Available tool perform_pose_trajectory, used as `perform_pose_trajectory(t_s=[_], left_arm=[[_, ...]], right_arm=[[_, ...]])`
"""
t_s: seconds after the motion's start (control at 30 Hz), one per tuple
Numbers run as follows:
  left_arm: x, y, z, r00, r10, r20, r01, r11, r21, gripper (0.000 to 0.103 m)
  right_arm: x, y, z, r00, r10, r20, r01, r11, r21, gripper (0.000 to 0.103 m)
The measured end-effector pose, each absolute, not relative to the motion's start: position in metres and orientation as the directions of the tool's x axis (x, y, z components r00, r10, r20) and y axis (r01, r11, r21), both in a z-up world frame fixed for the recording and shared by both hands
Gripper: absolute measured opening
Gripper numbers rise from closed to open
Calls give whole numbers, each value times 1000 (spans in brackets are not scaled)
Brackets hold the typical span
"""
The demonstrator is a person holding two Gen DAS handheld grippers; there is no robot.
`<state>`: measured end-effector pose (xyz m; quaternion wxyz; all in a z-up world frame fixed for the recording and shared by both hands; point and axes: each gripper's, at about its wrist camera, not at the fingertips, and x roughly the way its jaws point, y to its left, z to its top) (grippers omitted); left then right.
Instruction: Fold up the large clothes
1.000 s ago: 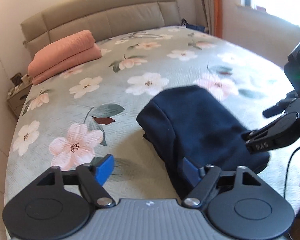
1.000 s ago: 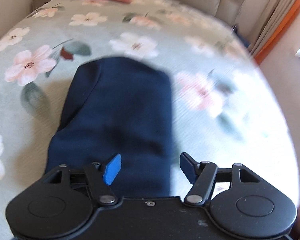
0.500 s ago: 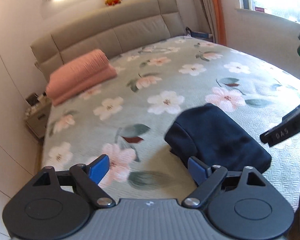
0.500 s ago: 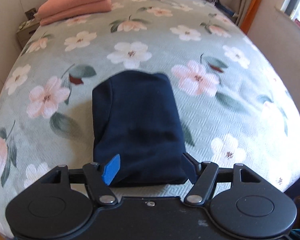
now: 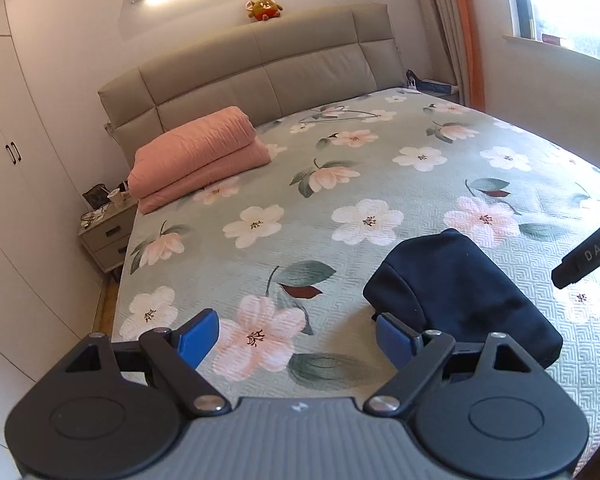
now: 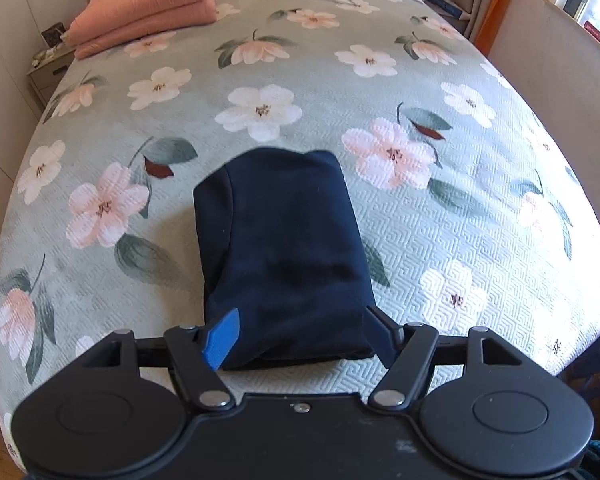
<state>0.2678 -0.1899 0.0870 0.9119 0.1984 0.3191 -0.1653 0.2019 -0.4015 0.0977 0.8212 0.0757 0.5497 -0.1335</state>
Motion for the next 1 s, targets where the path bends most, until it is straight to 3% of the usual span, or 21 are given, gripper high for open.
perform_pose_trajectory(t_s=[0.37,0.6,0.8,1.0], left_arm=[[282,-181,98,773,-132,-620,359,897,257,88],[288,-165,84,750,-90,-656,288,936,201,88],[302,-153,84,757,-15,-653,254,927,274,88],[313,-161,88,754,-18,-656,268,921,284,88]], right_arm=[[224,-414,110,387,-117,-915,318,948,14,82],[235,-414,104,373,-137,-918,330,944,-7,82],[241,-415,98,364,-119,-924,344,939,15,82],[243,-420,93,354,-135,-925,361,932,2,82]])
